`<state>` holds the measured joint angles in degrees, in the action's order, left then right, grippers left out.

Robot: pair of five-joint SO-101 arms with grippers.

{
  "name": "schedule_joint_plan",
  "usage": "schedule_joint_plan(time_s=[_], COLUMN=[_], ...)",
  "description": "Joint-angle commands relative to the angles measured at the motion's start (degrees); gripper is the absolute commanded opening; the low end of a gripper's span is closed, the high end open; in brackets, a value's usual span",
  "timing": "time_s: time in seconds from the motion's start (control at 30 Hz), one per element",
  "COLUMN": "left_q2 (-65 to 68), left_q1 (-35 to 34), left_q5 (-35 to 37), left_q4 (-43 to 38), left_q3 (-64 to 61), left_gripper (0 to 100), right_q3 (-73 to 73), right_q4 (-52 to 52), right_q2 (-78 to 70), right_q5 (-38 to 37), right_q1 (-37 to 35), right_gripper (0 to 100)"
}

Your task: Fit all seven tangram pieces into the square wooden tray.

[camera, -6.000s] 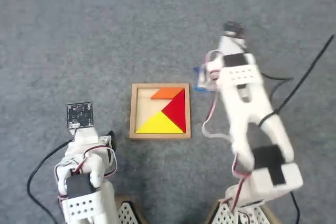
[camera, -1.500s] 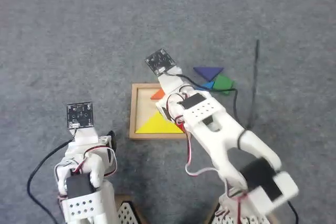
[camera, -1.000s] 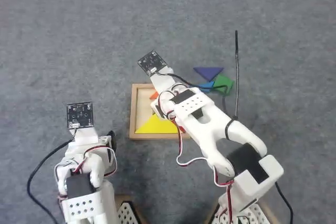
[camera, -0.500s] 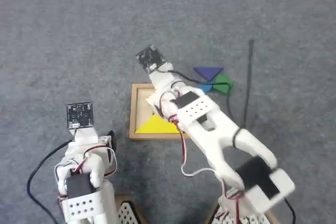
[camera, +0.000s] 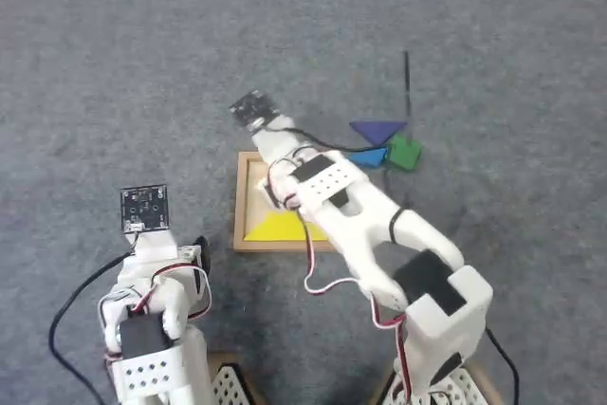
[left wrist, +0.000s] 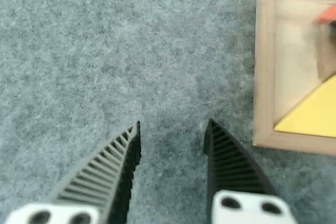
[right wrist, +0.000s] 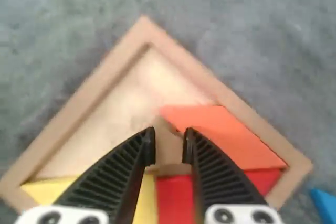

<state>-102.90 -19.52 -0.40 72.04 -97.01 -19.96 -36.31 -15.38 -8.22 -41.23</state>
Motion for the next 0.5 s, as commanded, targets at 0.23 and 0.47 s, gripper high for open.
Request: schedule_joint_plan(time_s=[0.23,0.47], left_q2=[-1.14,-1.14], left_q1=[0.18,0.18], left_q5=[-0.26,-0.26], left_q4=[0.18,0.18], left_q3=[0.57,0.57], left_gripper=[19,19], right_q3=[1.41,-0.44], right_q4=[-2.59,-2.68], right_q2=[-0.4,7.96], right_q5=[-12.13,-4.92], right_q1=[-6.64,-0.84], right_gripper=[12.7,12.5])
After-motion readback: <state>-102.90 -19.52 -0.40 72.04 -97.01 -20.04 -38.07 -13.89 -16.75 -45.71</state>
